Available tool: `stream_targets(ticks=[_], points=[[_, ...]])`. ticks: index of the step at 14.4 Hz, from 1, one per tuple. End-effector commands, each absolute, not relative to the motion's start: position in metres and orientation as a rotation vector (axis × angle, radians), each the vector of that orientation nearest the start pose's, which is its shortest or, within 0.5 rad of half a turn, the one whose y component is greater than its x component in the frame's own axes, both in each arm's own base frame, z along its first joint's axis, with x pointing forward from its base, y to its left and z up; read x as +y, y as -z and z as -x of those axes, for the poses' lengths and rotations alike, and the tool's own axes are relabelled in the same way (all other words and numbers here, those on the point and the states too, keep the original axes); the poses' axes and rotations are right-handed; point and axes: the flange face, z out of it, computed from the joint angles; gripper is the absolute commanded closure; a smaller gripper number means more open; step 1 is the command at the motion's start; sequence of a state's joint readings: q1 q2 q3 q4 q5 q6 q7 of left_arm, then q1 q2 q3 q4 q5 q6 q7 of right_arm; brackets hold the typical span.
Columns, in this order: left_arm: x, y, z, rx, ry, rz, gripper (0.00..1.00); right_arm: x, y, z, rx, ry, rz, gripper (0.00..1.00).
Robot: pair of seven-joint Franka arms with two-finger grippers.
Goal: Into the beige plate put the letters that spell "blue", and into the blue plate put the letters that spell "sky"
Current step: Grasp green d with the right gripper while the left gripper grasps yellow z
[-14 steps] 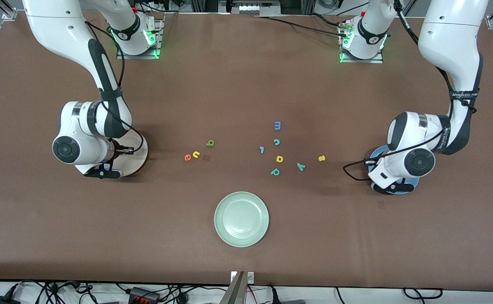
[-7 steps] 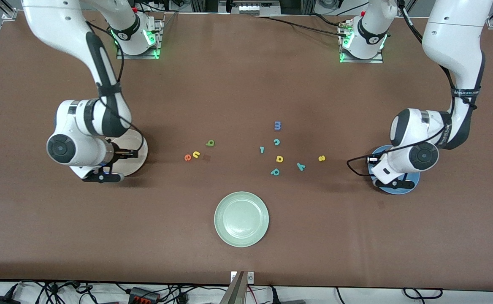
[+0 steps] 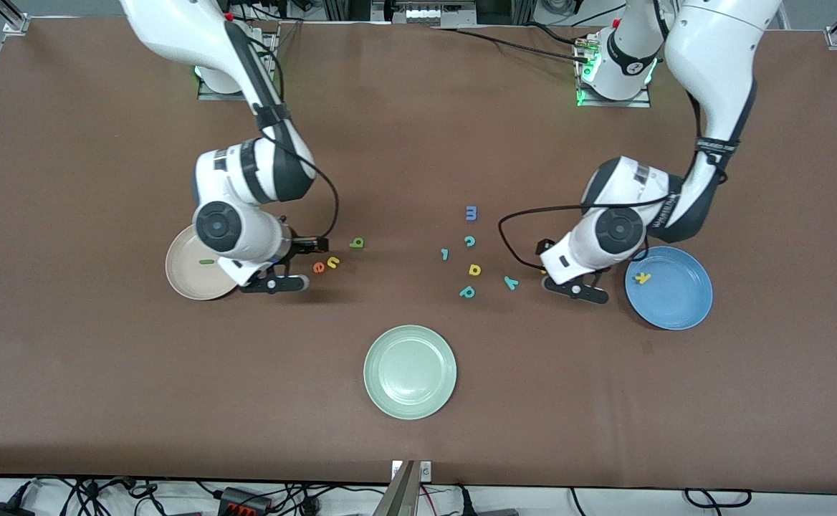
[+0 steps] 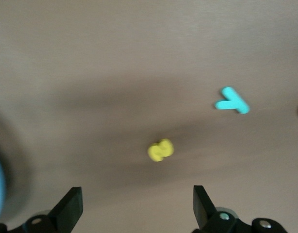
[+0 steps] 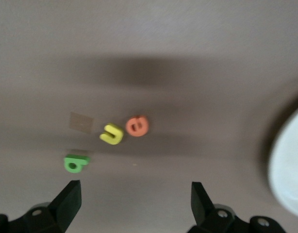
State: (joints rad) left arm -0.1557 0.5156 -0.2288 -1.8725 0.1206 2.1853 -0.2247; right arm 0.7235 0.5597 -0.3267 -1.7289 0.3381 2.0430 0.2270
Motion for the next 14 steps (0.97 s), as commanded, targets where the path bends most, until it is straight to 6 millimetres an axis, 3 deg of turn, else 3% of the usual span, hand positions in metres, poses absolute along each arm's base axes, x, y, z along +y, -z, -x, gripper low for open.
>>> stream_targets(ticks=[1,4,7,10,12,13,14], points=[[-0.239,-0.198,-0.568,0.2,-0.243,3.079,0.0,0.321,-0.237,-0.569,0.114,-0.315,3.107,0.0],[-0.241,-0.183,-0.568,0.181,-0.226,3.094,0.04,0.359,-0.212,-0.55,0.213,-0.264,3.135,0.0],[-0.237,-0.182,-0.569,0.128,-0.227,3.093,0.2,0.374,-0.191,-0.54,0.228,-0.224,3.149,0.0],[-0.239,-0.178,-0.571,0.091,-0.203,3.072,0.23,0.381,-0.18,-0.536,0.229,-0.209,3.146,0.0],[-0.239,-0.175,-0.57,0.061,-0.174,3.03,0.34,0.386,-0.175,-0.531,0.27,-0.244,3.103,0.0],[-0.239,-0.173,-0.569,0.043,-0.176,3.029,0.46,0.388,-0.175,-0.53,0.265,-0.246,3.104,0.03],[-0.24,-0.171,-0.569,0.037,-0.177,3.027,0.5,0.387,-0.174,-0.53,0.268,-0.25,3.105,0.07]])
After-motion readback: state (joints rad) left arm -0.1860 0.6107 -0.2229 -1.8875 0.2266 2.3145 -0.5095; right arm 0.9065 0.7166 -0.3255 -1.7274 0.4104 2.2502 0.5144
